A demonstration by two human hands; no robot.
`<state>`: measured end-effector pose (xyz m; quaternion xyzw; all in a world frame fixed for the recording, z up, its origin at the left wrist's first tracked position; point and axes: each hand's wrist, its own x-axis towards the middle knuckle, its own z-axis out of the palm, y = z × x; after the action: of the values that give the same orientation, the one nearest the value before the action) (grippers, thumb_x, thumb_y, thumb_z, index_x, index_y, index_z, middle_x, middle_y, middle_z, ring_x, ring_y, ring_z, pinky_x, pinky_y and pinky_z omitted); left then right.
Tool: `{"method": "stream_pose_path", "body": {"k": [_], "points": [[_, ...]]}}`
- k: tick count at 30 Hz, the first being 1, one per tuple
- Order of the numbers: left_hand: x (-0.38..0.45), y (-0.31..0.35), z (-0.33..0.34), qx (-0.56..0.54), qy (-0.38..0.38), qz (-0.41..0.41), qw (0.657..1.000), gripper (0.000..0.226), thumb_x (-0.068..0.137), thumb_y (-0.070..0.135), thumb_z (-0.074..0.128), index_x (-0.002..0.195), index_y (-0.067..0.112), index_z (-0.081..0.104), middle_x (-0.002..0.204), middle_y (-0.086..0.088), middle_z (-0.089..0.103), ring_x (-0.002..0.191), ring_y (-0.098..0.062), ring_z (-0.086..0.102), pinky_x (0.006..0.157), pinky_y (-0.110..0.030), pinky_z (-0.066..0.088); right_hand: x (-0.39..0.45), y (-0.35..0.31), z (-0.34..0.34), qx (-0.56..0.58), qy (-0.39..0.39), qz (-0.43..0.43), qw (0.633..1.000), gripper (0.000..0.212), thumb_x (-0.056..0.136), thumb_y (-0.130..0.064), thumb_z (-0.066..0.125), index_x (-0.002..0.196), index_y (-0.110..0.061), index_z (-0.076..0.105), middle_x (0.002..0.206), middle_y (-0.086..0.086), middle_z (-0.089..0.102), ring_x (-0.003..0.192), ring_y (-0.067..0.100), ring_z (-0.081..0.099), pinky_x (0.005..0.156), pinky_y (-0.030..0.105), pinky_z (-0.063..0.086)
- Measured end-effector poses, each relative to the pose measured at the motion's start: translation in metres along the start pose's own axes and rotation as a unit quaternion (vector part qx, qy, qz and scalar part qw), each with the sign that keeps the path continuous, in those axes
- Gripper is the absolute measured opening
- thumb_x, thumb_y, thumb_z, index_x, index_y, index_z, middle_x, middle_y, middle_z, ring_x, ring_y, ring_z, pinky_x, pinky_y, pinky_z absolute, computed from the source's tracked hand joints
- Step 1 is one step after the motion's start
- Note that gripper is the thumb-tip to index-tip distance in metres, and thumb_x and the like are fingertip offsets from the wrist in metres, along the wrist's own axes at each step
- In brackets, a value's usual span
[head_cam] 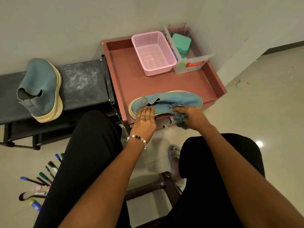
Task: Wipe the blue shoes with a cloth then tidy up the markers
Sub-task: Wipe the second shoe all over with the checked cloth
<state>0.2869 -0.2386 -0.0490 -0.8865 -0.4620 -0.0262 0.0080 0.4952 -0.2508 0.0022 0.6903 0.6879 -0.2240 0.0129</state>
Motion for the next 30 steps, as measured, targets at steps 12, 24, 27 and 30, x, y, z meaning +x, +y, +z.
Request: {"method": "stream_pose_path", "body": {"k": [12,24,27,30], "points": [[-0.001,0.006,-0.004,-0.03,-0.036,-0.021,0.999,0.056,0.076,0.0,0.026,0.119,-0.012,0.059,0.115,-0.029,0.062,0.108,-0.042,0.061,0.097,-0.051,0.047,0.013,-0.027,0.014,0.0,0.033,0.04,0.999,0.051,0.08,-0.004,0.056,0.13,-0.014,0.056,0.12,0.023,0.051,0.11,0.037,0.051,0.094,0.033,0.04],[-0.003,0.007,-0.004,-0.03,-0.066,-0.014,0.997,0.054,0.078,0.001,0.024,0.119,-0.014,0.057,0.117,-0.032,0.06,0.112,-0.044,0.058,0.097,-0.054,0.045,0.024,-0.053,0.01,0.114,-0.009,-0.06,0.992,0.06,0.074,0.006,0.053,0.127,-0.02,0.06,0.123,0.013,0.062,0.115,0.029,0.054,0.097,0.029,0.04],[-0.004,0.009,-0.006,-0.026,-0.064,-0.033,0.997,0.057,0.081,-0.001,0.02,0.13,-0.015,0.046,0.128,-0.034,0.052,0.124,-0.044,0.049,0.105,-0.053,0.039,0.018,-0.034,0.003,0.14,-0.012,-0.063,0.988,0.065,0.067,0.013,0.05,0.121,-0.019,0.065,0.123,0.011,0.064,0.116,0.027,0.056,0.098,0.032,0.044],[-0.006,0.002,-0.012,-0.013,-0.107,-0.029,0.994,0.059,0.09,-0.004,0.021,0.147,-0.01,0.007,0.153,-0.029,0.016,0.144,-0.038,0.014,0.119,-0.049,0.008,0.014,-0.014,0.004,0.116,0.038,0.011,0.992,0.062,0.068,0.013,0.049,0.119,-0.016,0.066,0.118,0.016,0.066,0.11,0.033,0.059,0.095,0.035,0.046]]}}
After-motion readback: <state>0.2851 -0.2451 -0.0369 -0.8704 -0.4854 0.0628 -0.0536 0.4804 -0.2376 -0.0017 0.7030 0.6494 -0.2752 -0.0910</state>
